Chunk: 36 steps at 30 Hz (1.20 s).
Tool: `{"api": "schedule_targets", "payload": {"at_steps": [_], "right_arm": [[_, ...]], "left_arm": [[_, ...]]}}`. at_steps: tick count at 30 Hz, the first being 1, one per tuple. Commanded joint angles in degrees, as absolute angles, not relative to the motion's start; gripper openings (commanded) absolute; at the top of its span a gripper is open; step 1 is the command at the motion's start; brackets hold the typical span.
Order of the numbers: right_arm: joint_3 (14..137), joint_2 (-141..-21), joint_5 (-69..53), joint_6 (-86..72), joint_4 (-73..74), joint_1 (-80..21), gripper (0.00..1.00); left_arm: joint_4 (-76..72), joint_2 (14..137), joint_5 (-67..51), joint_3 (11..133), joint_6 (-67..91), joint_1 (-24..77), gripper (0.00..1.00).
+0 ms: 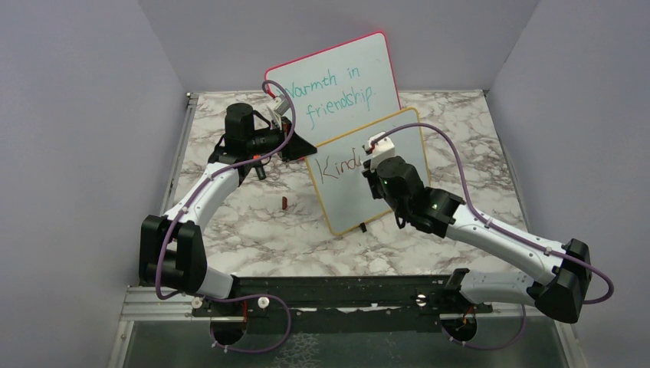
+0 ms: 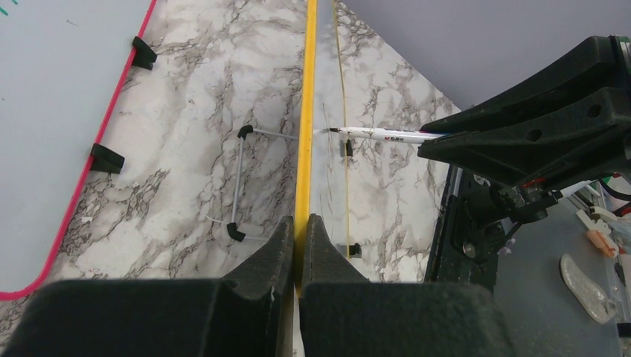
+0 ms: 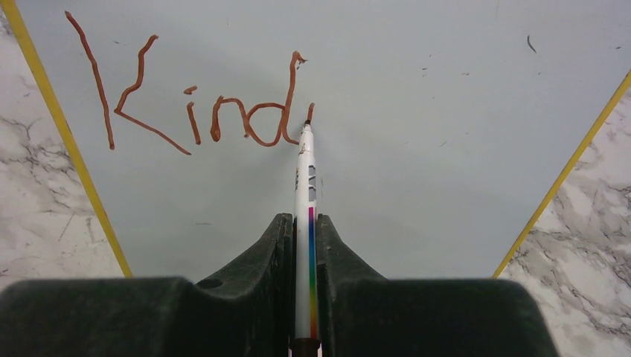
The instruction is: Write a sentence on the whiteboard
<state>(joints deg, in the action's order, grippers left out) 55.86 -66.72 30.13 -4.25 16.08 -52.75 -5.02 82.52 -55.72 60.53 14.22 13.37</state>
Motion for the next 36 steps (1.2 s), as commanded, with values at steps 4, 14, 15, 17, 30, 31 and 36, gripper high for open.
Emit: {"api": "schedule_targets", "payload": {"at_steps": [4, 14, 15, 17, 30, 31, 36], "right_arm": [[55.32, -66.27, 32.86, -2.91, 11.67, -51.74, 0.01], [55.29, -66.49, 32.35, -3.01, 12.36, -50.35, 0.01], [55.28, -66.49, 32.19, -3.06, 12.86, -50.28, 0.01], [55.28, -66.45, 32.06, -3.48, 13.96, -50.25, 0.01], [54.31, -65.27, 28.86, -6.39, 19.11, -50.11, 0.01], [54.30, -65.22, 28.57, -6.48, 19.26, -50.20, 0.01], [54.72, -65.39, 27.70, -6.68, 20.15, -50.14, 0.01]], "left_arm": [[-1.20, 84.00, -57.04, 60.37, 12.13, 14.85, 0.00], [-1.14, 84.11, -56.96, 60.38, 12.09, 14.85, 0.00], [-1.14, 84.11, -56.89, 60.38, 12.05, 14.85, 0.00], [-1.06, 84.11, -56.87, 60.38, 12.06, 14.85, 0.00], [-0.88, 84.13, -56.76, 60.46, 11.80, 14.85, 0.00], [-0.88, 84.19, -56.71, 60.53, 11.84, 14.85, 0.00], [-0.80, 84.11, -56.53, 60.51, 11.78, 14.85, 0.00]]}}
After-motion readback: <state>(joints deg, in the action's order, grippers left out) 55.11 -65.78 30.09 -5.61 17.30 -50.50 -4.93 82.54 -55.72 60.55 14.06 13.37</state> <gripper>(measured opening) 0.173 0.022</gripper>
